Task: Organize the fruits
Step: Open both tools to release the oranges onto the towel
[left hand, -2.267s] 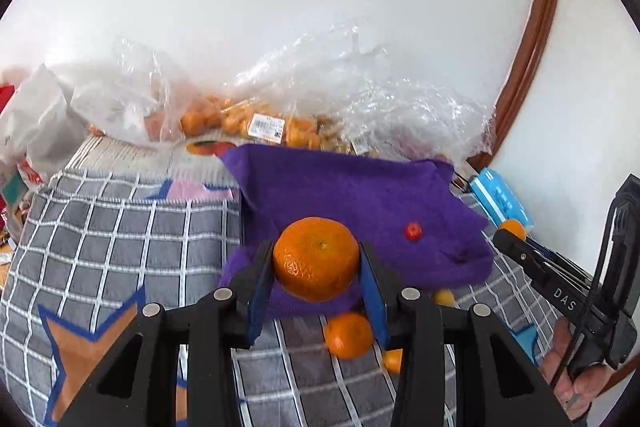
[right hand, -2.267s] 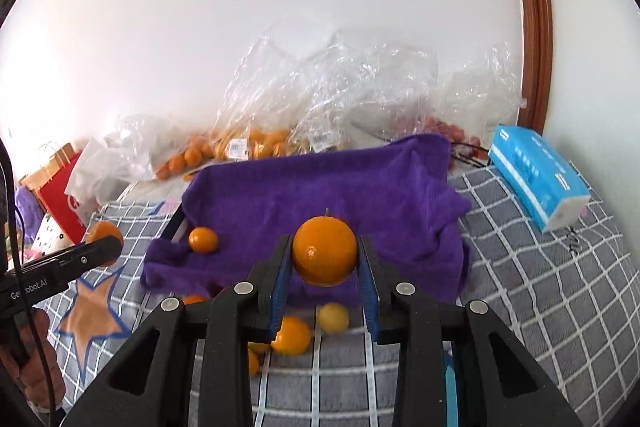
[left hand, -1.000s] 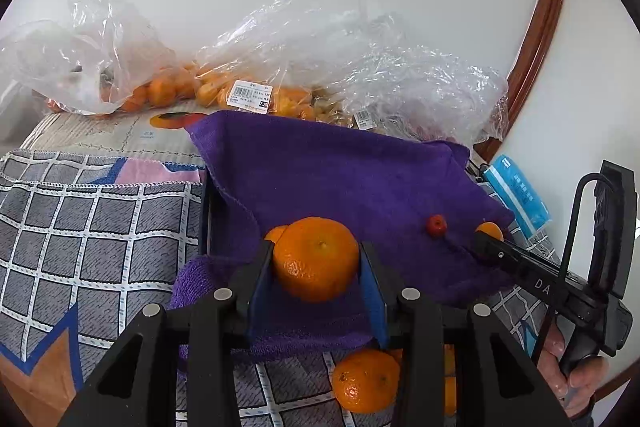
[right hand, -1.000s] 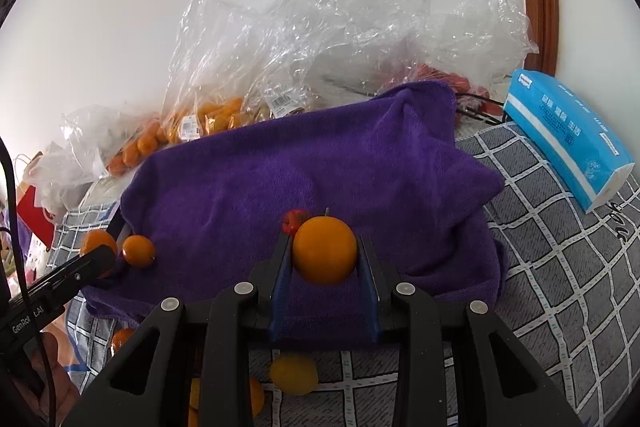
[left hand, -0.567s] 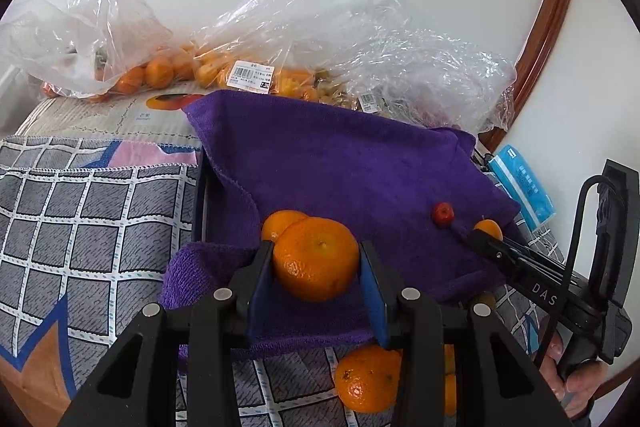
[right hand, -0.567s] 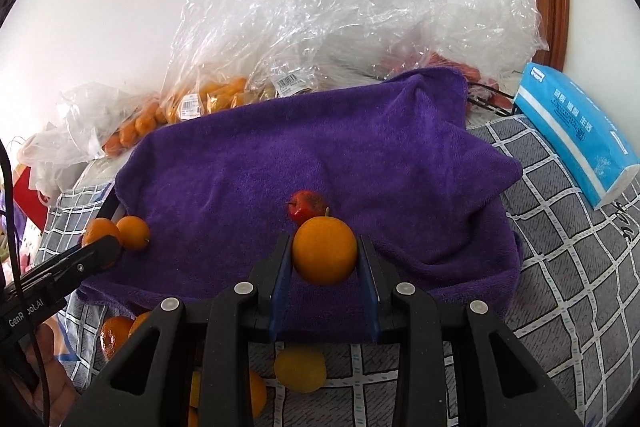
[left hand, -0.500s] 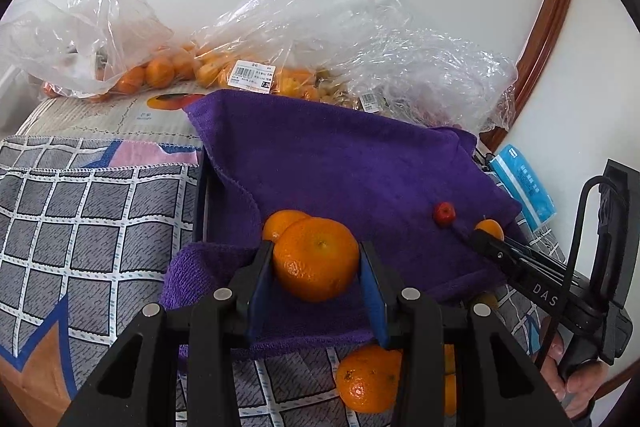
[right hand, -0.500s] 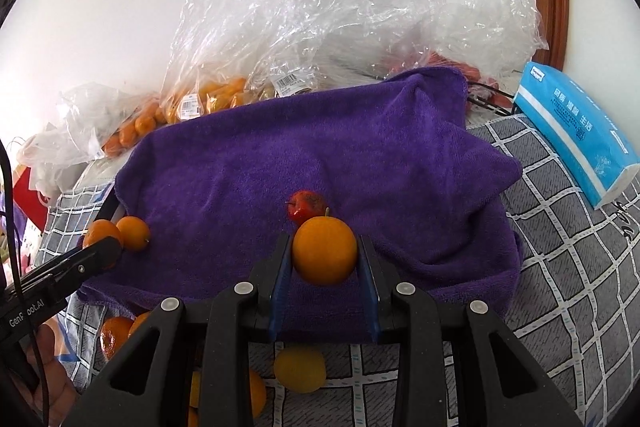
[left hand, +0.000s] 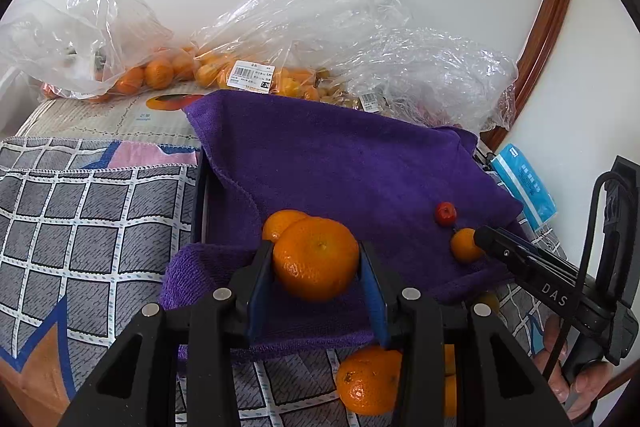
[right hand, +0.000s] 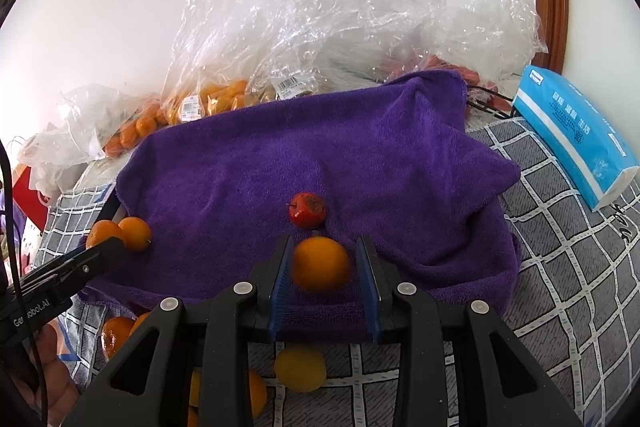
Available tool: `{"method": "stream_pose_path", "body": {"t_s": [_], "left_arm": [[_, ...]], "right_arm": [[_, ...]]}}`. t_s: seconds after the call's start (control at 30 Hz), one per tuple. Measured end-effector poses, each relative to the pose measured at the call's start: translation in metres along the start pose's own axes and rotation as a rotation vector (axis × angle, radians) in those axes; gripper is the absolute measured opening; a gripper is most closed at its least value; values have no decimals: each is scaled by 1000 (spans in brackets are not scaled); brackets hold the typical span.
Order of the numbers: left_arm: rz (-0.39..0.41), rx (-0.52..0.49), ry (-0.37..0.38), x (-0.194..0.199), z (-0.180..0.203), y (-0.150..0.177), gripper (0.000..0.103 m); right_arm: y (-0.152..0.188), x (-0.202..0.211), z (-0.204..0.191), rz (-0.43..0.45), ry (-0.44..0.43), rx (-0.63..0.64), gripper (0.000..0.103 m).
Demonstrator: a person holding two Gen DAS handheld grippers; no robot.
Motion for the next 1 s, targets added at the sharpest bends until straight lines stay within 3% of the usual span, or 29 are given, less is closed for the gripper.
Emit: {"method": "stream_pose_path", "body": {"t_s": [0.07, 0.33, 0.6, 1.0], "left_arm": [[0, 1, 2, 0, 0, 0, 39], [-2, -1, -4, -1, 0, 0, 39], [29, 13, 18, 4, -2, -1, 48], [59, 42, 24, 10, -7, -1, 50]], "right_arm": [[0, 3, -1, 14, -6, 2, 43], [0, 9, -3, 42, -9, 6, 48], [-1, 9, -1, 41, 14, -5, 49], [1, 15, -4, 74, 58, -1, 52]]}}
Point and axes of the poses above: each gripper's, at about its wrist camera, not at the fingertips, and x roughly against the way its jaws point, z to its right, y to its underside, the point moved 3 cm from there along -x, roughly the way its jaws point, and after that the axes turned 12 degrees about -z, right-handed, at the moved point
